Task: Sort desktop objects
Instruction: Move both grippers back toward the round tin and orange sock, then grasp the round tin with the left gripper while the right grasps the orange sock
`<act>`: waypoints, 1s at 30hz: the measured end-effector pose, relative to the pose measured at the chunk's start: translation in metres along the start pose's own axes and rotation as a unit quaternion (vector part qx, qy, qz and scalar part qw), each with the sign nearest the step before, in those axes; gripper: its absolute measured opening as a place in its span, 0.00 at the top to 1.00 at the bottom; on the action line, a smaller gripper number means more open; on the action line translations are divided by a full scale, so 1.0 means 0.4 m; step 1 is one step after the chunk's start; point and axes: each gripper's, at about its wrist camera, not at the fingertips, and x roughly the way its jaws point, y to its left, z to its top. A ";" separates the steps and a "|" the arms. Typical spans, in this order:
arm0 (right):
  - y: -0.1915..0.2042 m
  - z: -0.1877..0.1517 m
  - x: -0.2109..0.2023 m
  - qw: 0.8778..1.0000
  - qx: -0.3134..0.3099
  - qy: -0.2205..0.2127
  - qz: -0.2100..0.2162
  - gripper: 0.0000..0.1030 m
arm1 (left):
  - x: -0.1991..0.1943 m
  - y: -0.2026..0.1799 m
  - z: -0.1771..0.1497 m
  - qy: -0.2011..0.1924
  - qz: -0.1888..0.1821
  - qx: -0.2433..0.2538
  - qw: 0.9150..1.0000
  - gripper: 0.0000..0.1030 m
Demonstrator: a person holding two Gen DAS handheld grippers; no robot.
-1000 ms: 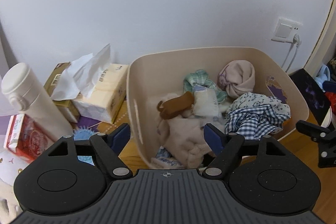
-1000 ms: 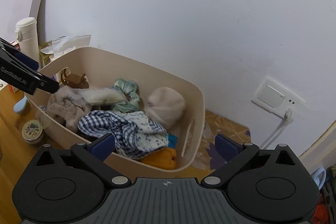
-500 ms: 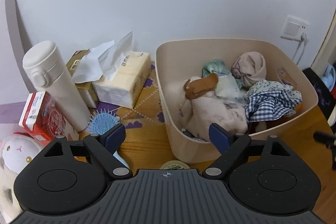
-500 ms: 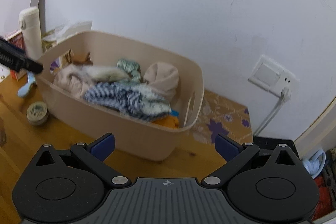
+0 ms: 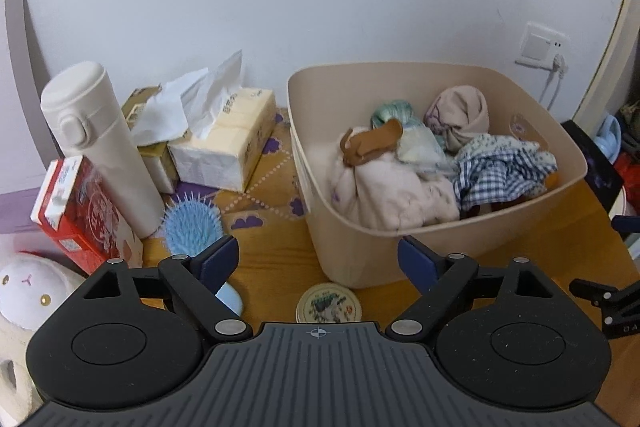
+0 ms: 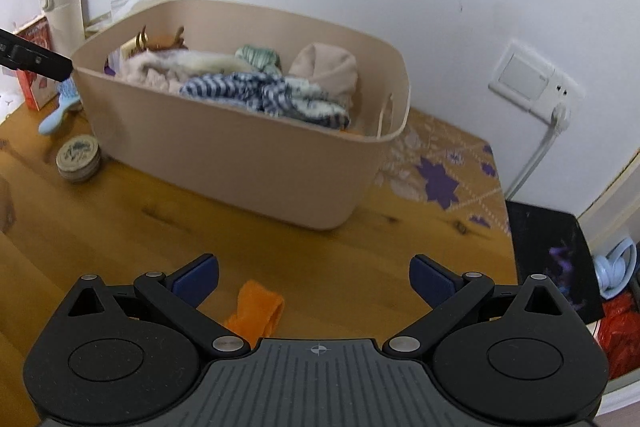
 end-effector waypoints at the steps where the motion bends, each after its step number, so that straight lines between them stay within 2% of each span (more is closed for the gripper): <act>1: 0.001 -0.005 0.006 1.000 0.000 0.005 0.000 0.00 | 0.005 0.002 -0.005 0.005 0.001 0.001 1.000 0.15; 8: 0.009 -0.026 0.033 1.000 0.003 0.026 0.006 0.00 | 0.062 0.008 -0.034 0.043 0.004 0.006 0.999 0.15; 13: 0.024 -0.037 0.053 0.999 0.006 0.041 0.012 0.00 | 0.121 0.016 -0.049 0.087 0.002 0.003 0.996 0.15; 25: 0.028 -0.062 0.090 0.998 0.022 0.055 0.031 0.00 | 0.192 -0.001 -0.052 0.121 -0.006 0.020 0.992 0.15; 27: 0.026 -0.064 0.093 0.998 0.023 0.056 0.033 0.05 | 0.197 -0.005 -0.053 0.117 -0.002 0.026 0.993 0.21; 29: 0.024 -0.065 0.097 0.997 0.027 0.059 0.036 0.13 | 0.203 -0.005 -0.058 0.118 -0.007 0.029 0.993 0.34; 30: 0.023 -0.066 0.098 0.997 0.028 0.060 0.038 0.15 | 0.204 -0.005 -0.061 0.116 -0.010 0.031 0.993 0.34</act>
